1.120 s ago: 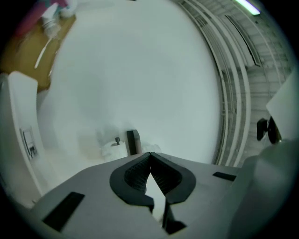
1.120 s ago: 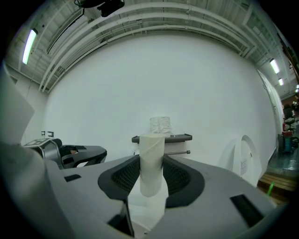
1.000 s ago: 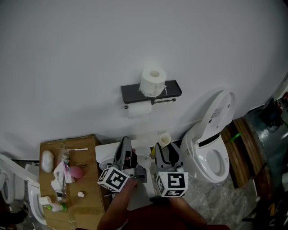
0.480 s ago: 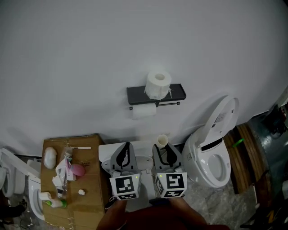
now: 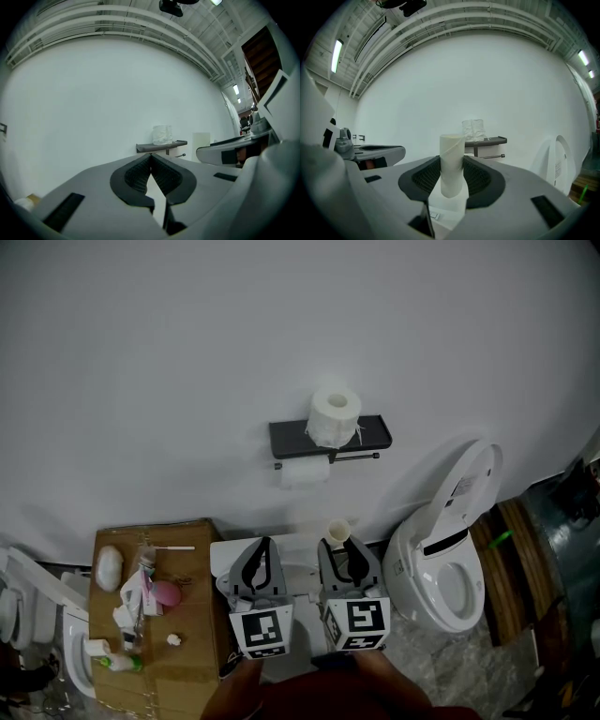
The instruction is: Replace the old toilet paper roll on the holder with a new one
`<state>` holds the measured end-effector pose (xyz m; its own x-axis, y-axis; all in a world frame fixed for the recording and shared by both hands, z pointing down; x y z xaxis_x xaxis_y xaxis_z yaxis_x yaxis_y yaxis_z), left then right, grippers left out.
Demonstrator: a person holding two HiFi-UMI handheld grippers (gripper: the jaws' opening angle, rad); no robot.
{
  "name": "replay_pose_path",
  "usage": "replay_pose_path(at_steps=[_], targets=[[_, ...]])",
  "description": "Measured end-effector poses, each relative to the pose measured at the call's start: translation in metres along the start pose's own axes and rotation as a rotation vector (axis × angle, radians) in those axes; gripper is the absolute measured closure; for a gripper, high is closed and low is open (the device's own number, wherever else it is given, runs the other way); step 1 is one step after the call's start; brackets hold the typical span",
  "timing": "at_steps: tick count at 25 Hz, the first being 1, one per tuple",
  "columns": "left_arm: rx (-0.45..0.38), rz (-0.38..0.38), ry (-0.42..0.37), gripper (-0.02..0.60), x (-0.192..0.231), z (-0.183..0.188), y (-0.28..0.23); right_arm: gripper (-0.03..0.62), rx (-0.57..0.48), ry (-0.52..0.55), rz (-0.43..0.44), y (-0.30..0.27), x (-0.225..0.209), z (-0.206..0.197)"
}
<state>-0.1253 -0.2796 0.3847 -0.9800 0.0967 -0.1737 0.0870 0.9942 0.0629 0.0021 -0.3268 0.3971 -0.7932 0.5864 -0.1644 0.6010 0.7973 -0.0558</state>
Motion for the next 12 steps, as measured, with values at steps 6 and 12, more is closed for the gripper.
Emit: replay_pose_path(at_steps=[6, 12], targets=[[0.022, -0.004, -0.016, 0.565, 0.005, -0.005, 0.0, 0.433, 0.0, 0.013, -0.001, -0.002, 0.005, -0.001], [0.027, -0.009, 0.023, 0.565, 0.013, -0.01, -0.001, 0.433, -0.003, 0.042, 0.005, -0.004, 0.013, -0.002]])
Point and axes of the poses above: the fingertips, and each gripper's own axes: y backward along the fingers, x to its left, z out of its top, the point moved 4 cm from there along y, backward along the fingers, and after that the axes turned 6 degrees about -y, right-handed, at the moved point
